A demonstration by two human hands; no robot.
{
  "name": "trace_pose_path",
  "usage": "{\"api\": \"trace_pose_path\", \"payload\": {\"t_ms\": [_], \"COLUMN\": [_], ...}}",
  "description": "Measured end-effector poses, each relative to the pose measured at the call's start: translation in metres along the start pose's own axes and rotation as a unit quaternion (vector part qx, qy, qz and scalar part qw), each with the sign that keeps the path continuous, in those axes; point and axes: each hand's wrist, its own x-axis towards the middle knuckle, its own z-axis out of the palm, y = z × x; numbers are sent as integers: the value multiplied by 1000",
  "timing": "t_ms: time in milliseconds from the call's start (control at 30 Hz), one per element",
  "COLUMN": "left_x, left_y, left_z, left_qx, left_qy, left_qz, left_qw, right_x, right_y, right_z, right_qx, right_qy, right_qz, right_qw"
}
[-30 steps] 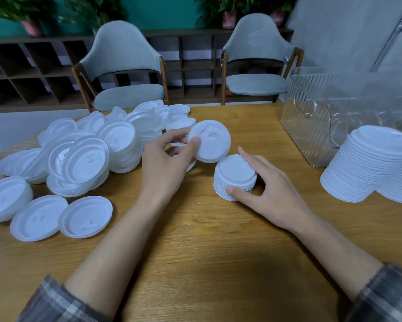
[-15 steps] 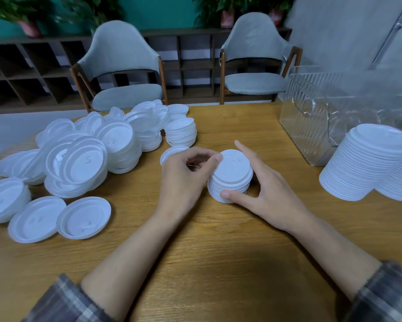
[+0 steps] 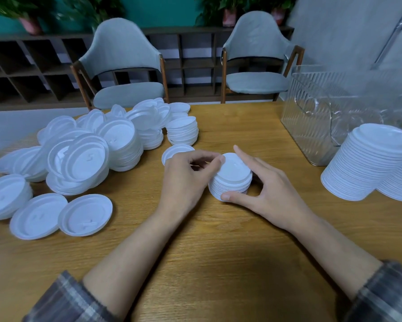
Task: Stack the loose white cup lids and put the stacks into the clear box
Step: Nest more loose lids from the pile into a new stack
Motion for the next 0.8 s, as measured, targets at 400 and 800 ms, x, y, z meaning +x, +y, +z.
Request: {"api": "trace_pose_path", "payload": {"t_ms": [400, 800], "left_x": [20, 20], "left_y": [-15, -11], "left_z": [-33, -32], "left_qx": [273, 213], "left_qy": [25, 0], "left_qz": [75, 67], "left_qw": [959, 975], "right_x": [0, 1], "right_y": [3, 3], "right_z": [-2, -3], "right_qx": [-18, -28], "right_qy": [37, 32], "right_qz": [11, 25], "right_qw": [999, 999]}}
